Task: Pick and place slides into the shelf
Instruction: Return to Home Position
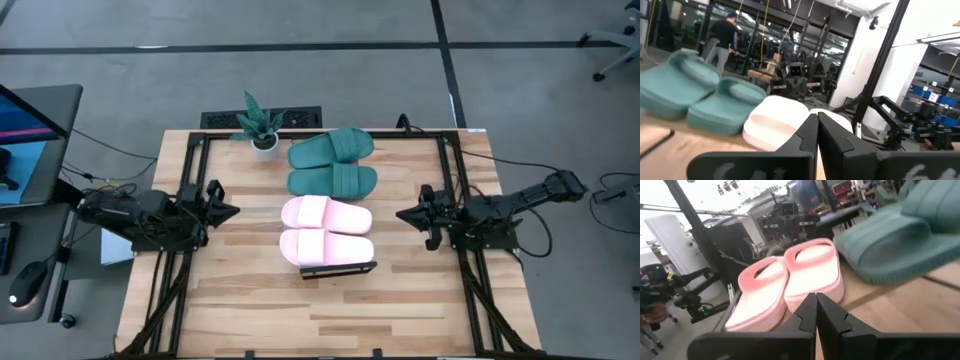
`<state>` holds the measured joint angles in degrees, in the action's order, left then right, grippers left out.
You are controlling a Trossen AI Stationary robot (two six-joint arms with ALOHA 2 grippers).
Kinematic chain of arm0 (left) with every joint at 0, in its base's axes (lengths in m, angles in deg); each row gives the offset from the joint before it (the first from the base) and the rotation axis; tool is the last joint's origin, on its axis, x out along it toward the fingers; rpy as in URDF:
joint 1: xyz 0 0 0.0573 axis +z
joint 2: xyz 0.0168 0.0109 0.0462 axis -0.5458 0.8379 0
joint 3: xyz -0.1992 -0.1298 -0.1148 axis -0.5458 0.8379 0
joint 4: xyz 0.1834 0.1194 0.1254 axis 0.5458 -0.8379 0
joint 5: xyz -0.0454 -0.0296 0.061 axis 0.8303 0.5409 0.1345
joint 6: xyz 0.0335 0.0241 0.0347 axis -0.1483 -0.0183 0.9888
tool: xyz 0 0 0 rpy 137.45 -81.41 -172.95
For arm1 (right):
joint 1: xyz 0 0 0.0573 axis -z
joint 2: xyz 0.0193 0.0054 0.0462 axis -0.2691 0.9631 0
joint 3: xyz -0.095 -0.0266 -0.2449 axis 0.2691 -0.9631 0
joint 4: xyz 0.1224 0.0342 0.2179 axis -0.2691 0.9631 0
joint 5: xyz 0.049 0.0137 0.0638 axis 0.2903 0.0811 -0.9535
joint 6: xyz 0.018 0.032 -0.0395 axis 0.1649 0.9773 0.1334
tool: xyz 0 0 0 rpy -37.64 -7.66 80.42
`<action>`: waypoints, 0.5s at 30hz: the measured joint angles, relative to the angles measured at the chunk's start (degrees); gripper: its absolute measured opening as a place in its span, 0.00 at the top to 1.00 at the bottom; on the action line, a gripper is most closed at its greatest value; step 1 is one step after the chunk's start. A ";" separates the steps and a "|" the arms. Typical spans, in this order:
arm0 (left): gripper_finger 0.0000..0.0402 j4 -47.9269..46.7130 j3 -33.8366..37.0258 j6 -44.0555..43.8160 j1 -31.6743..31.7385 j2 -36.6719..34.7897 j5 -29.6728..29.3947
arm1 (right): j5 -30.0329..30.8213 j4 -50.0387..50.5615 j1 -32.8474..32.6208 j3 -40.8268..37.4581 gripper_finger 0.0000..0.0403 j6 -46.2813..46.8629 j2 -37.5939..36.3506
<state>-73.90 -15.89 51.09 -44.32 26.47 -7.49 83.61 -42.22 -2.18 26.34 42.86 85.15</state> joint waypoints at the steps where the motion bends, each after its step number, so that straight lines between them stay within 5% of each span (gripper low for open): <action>1: 1.00 0.15 0.66 -0.34 -0.94 -0.03 -0.97 | 1.04 -0.18 -0.89 -0.44 1.00 0.46 0.07; 7: 1.00 5.42 5.56 -0.97 -6.19 0.00 -5.70 | 6.71 -3.58 -5.84 -3.90 1.00 1.51 0.07; 15: 1.00 -0.20 5.61 1.36 -9.92 -0.47 -11.62 | 9.37 2.46 -8.79 -3.90 1.00 1.54 0.11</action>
<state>-74.11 -10.29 52.45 -54.24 26.00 -19.11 92.98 -39.76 -10.97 22.44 44.40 85.26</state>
